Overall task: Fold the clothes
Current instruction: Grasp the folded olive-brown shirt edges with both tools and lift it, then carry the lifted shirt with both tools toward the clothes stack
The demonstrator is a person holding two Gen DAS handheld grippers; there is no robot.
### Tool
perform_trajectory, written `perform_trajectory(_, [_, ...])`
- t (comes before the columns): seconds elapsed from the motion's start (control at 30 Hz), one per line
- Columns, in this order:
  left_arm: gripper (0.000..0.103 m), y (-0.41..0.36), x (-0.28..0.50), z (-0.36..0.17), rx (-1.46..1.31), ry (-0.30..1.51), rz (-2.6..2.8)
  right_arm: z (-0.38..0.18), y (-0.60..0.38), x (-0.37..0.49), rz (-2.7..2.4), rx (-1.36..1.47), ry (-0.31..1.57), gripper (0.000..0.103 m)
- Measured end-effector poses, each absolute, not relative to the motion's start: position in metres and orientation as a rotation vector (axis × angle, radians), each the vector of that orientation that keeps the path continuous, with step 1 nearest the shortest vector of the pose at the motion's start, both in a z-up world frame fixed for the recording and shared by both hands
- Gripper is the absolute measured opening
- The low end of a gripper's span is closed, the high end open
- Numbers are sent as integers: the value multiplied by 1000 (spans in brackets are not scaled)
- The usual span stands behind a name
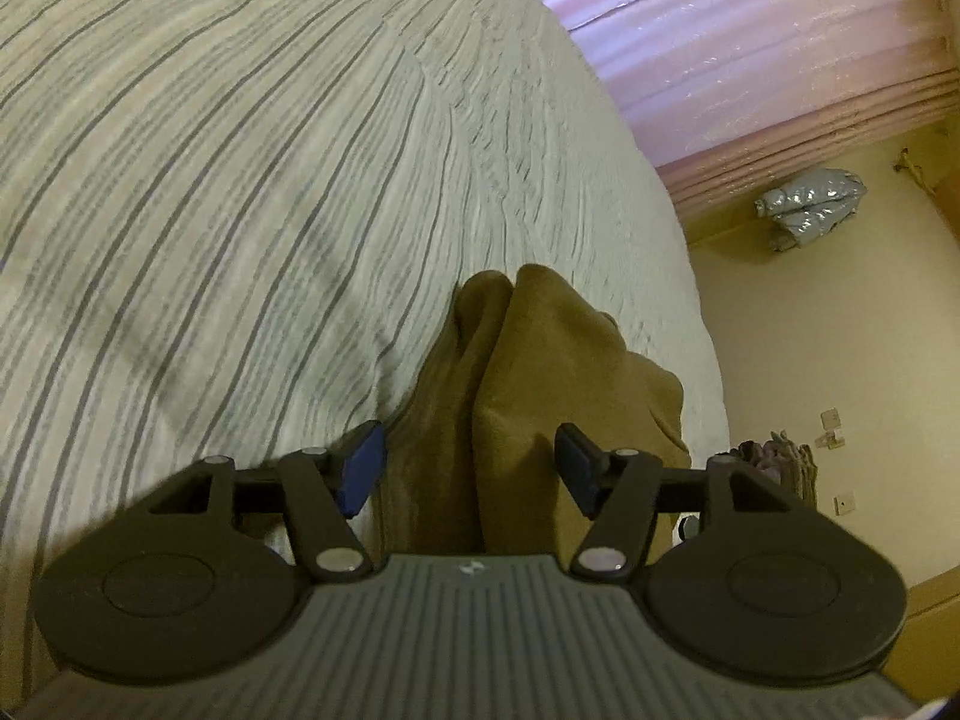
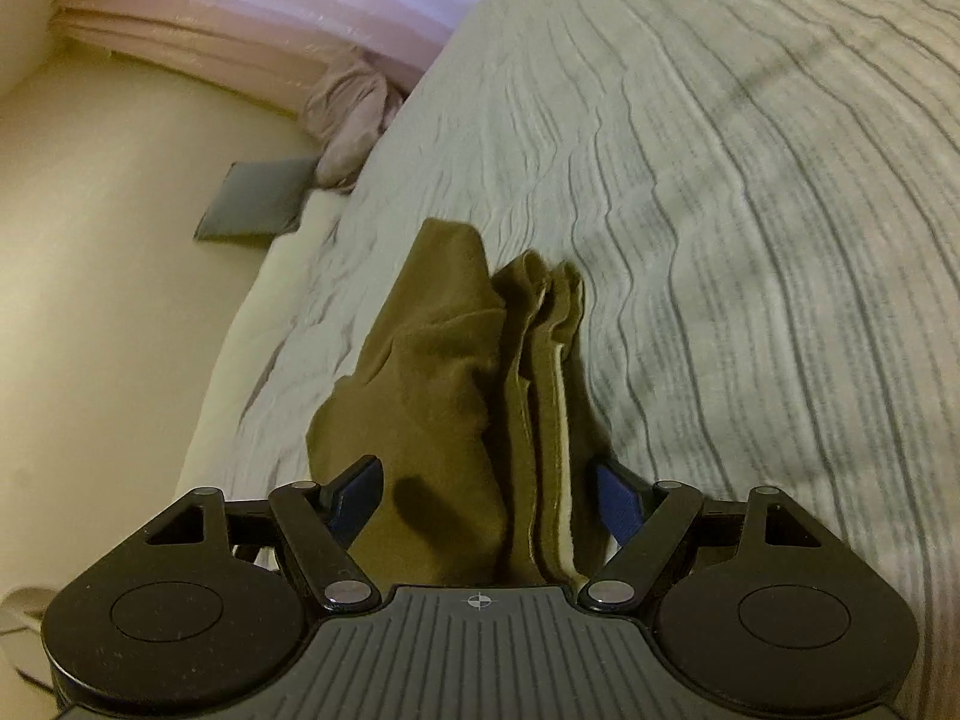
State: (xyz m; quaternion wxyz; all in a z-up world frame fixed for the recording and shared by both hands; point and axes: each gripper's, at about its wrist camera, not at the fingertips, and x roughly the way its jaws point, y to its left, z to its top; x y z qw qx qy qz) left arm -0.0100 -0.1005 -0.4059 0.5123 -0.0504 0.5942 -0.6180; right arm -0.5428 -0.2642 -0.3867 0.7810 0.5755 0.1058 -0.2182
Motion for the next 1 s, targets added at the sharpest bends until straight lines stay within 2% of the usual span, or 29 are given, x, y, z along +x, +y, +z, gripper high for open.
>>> perform_trajectory(0.23, [53,-109,-31,-406,-102,1449,-1525,-390,-257,-540,-432,1234,239,78])
perform_trajectory(0.3, [48,-115,-39,-408,-111,1464,-1530,-392,-258,-535,-432,1255,232,66])
perform_trajectory(0.4, [42,-118,-46,-410,-106,1456,-1515,-396,-258,-532,-440,1288,207,62])
perform_trajectory(0.47, [23,-113,-45,-408,-130,1457,-1519,-398,-256,-534,-449,1311,194,47])
perform_trajectory(0.57, [12,-104,-45,-401,-147,1435,-1534,-400,-250,-541,-441,1360,166,29])
perform_trajectory(0.73, [10,-98,-56,-376,-110,1342,-1577,-372,-233,-549,-510,1259,171,20])
perform_trajectory(0.87, [10,-109,-63,-369,-85,1305,-1600,-354,-227,-544,-583,1186,231,20])
perform_trajectory(1.0, [10,-125,-62,-375,-63,1331,-1592,-361,-235,-537,-579,1194,258,20])
